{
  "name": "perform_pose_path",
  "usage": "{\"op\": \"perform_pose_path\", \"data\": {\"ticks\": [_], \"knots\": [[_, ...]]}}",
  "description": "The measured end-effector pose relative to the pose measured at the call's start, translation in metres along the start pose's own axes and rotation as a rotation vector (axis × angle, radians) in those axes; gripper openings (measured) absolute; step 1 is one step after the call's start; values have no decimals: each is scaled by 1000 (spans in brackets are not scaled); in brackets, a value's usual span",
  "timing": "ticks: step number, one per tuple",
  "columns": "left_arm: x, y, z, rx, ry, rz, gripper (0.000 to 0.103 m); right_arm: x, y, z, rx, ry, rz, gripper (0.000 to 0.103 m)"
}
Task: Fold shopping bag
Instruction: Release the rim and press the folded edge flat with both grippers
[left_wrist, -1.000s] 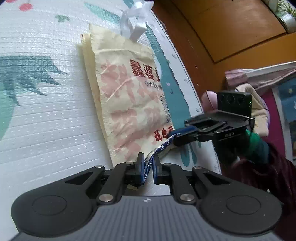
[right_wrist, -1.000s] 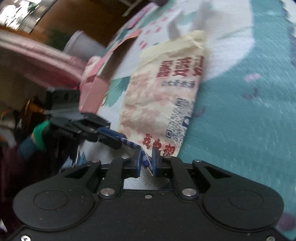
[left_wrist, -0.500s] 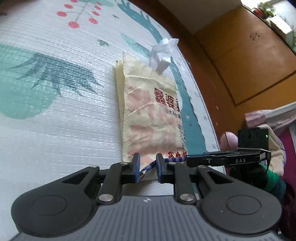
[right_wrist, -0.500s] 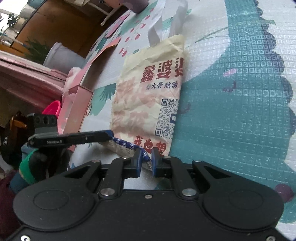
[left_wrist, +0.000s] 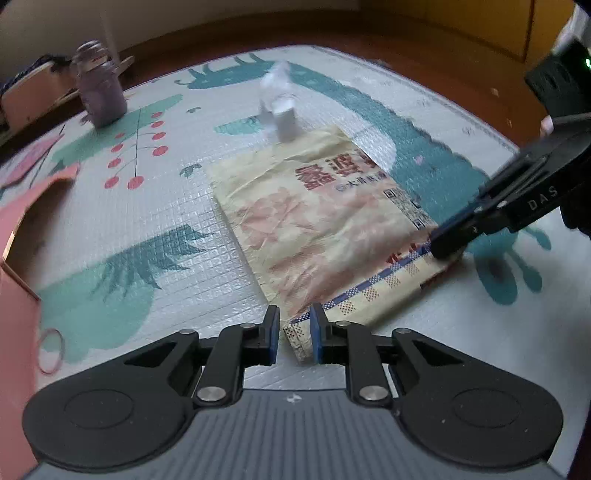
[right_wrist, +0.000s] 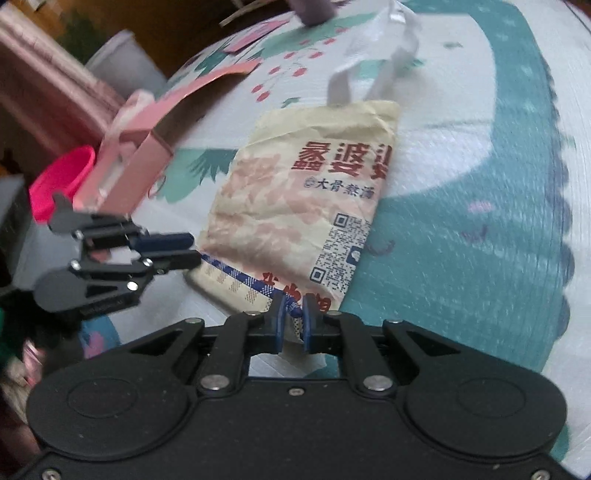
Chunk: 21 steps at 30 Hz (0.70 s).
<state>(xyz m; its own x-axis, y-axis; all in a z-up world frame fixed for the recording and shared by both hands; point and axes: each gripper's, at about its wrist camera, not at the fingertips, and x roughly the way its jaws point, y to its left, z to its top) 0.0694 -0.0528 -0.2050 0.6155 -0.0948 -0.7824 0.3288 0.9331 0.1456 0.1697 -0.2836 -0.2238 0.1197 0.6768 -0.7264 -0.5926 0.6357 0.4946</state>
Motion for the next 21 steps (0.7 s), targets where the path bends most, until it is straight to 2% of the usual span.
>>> {"op": "perform_pose_path", "data": {"ticks": [2, 4, 5, 6, 8, 10, 11, 13, 14, 16, 18, 21], "knots": [[-12, -8, -1, 32, -81, 43, 19, 1, 0, 1, -19, 4, -4, 4], [-19, -16, 0, 23, -143, 20, 19, 2, 0, 2, -27, 6, -5, 5], [-19, -26, -1, 27, -189, -48, 19, 2, -1, 2, -25, 6, -2, 5], [-14, -35, -1, 37, -188, -84, 19, 3, -1, 2, -22, 6, 1, 5], [0, -48, -4, 63, -139, -82, 18, 2, -5, 1, -6, 3, 10, 5], [10, -49, -13, 12, -148, -67, 18, 1, -8, 0, 14, 0, 20, 5], [12, -43, -14, -52, -149, -85, 18, -1, -11, 0, 27, 0, 21, 5], [13, -43, -9, -54, -123, -81, 18, -8, -16, 0, 58, -12, 3, 12], [14, -43, -5, -50, -107, -79, 18, -11, -18, -1, 55, -17, -15, 17], [16, -42, -2, -50, -89, -82, 18, -17, -17, -2, 42, -27, -71, 22], [17, -38, -2, -58, -91, -96, 18, -23, -10, -3, 14, -42, -120, 22], [18, -33, -6, -91, -99, -113, 18, -39, 12, -2, -82, -127, -179, 21]]}}
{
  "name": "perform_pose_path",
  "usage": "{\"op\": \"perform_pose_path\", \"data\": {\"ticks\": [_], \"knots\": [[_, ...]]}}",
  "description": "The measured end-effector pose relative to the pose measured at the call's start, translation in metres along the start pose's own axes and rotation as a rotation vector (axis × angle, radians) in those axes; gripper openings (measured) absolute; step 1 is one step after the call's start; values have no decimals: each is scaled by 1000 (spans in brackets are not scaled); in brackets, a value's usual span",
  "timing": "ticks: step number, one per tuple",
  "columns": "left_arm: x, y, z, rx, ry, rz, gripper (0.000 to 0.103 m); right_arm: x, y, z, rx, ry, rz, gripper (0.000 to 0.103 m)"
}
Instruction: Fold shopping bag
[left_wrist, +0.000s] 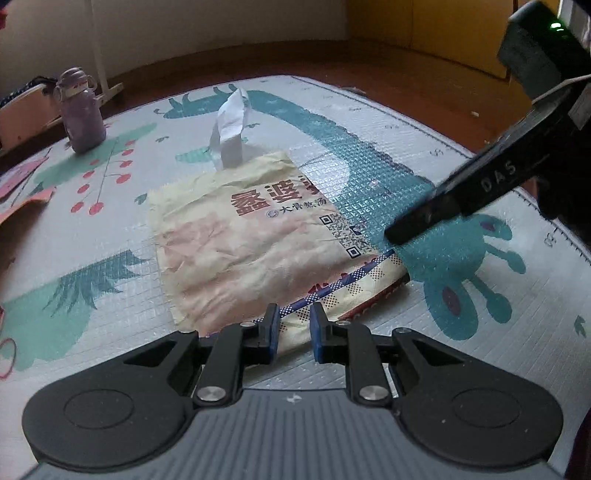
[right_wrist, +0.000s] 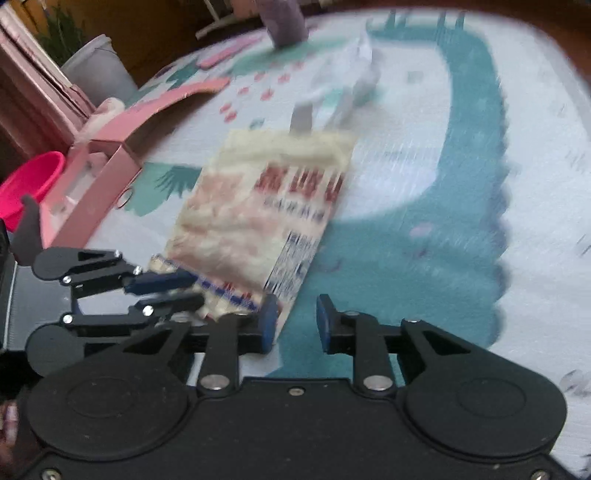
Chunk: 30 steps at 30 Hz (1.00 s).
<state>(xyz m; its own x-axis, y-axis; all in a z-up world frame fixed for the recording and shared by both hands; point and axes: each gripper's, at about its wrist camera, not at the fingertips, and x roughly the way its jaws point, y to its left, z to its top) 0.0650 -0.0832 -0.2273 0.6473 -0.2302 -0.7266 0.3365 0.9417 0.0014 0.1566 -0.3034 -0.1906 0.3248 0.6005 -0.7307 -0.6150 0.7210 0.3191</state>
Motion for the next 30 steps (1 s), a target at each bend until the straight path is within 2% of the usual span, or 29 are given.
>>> {"op": "perform_pose_path", "data": {"ticks": [4, 6, 8, 12, 14, 18, 23, 26, 28, 30], "knots": [[-6, -4, -1, -22, 6, 3, 18, -1, 31, 2, -158, -32, 30, 19], [-6, -3, -1, -38, 7, -1, 18, 15, 52, -6, -297, 17, 10, 19], [-7, -1, -1, -58, 7, -10, 18, 28, 59, -12, -368, 58, -11, 18], [-8, 8, -3, -70, 3, -42, 18, 32, 49, -13, -300, 74, 9, 18], [-10, 18, -6, -76, 0, -34, 18, 31, 50, -15, -314, 68, 10, 18], [-15, 41, -11, -110, 14, -67, 18, 31, 51, -17, -322, 67, 14, 18], [-14, 43, -5, -57, 47, -94, 18, 30, 54, -22, -393, 72, 30, 18], [-14, 50, -2, 9, 69, -157, 18, 29, 56, -24, -461, 77, 41, 19], [-13, 52, 0, 44, 86, -177, 18, 29, 59, -26, -525, 75, 42, 19], [-13, 47, 4, 123, 116, -180, 18, 29, 61, -27, -561, 73, 39, 20]]}}
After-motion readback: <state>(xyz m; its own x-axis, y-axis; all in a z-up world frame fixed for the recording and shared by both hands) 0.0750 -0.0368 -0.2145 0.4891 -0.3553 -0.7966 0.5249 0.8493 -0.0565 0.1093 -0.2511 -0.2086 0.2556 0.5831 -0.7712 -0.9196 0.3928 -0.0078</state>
